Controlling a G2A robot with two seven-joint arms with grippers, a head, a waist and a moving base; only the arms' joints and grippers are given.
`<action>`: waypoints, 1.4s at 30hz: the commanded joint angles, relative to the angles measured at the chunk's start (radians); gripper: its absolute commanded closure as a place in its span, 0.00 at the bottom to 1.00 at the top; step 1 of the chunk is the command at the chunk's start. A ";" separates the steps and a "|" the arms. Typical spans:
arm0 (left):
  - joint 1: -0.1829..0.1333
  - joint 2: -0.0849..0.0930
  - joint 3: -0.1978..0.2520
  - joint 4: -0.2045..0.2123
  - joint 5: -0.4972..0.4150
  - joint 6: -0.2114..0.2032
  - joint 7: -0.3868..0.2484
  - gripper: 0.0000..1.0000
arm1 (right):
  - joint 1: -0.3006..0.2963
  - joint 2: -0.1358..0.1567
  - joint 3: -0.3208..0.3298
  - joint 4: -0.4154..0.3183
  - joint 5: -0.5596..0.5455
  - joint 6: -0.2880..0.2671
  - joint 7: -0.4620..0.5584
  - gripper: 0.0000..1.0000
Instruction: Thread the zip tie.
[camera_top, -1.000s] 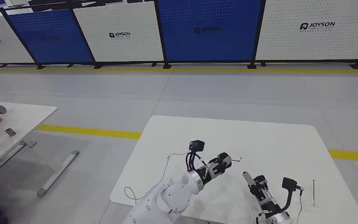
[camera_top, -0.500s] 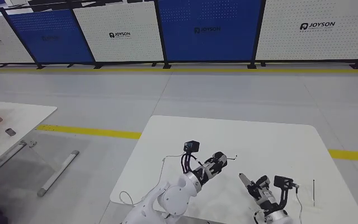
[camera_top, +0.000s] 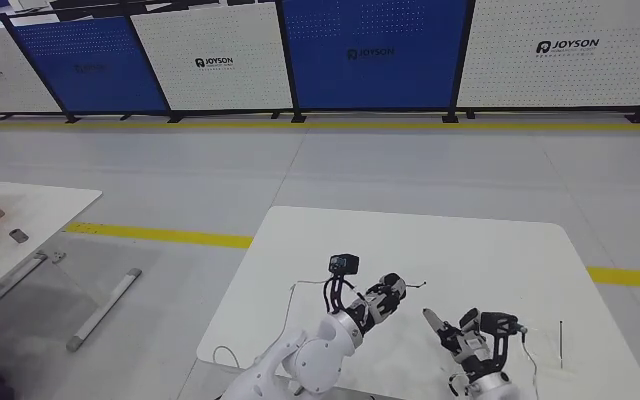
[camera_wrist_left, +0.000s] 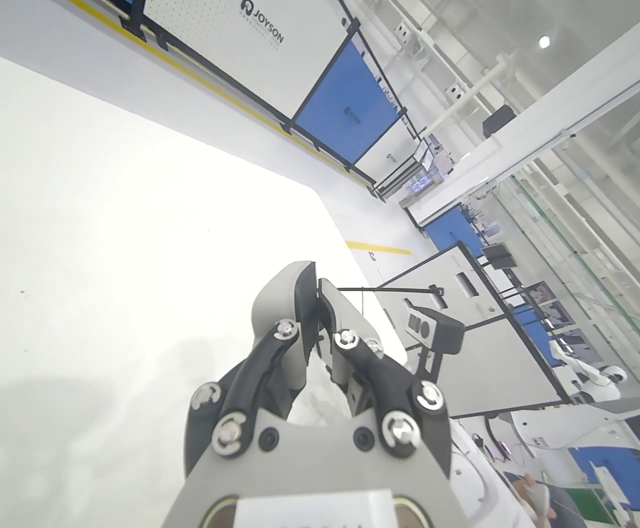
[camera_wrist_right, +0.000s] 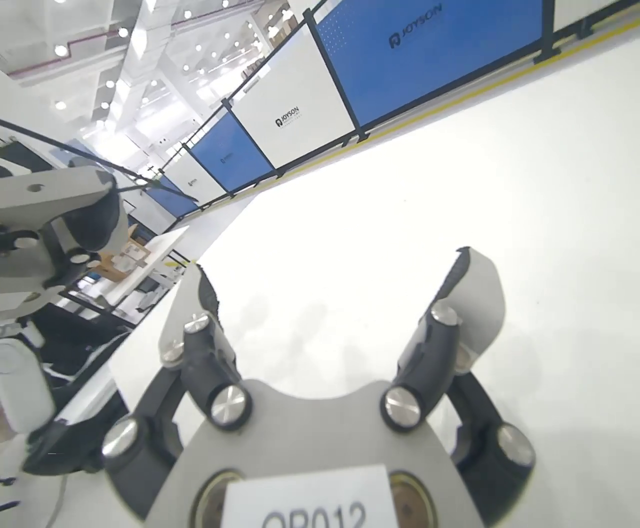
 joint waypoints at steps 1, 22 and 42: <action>-0.006 -0.001 0.005 -0.007 0.005 0.030 -0.015 1.00 | -0.004 0.005 0.004 -0.004 -0.091 -0.031 -0.027 0.00; -0.011 -0.005 0.046 -0.054 0.040 0.122 -0.055 1.00 | 0.040 0.028 -0.003 -0.008 -0.215 -0.177 0.050 0.00; 0.001 -0.018 0.009 -0.045 -0.060 0.122 -0.034 1.00 | 0.070 0.048 0.007 0.017 -0.147 -0.177 -0.023 0.56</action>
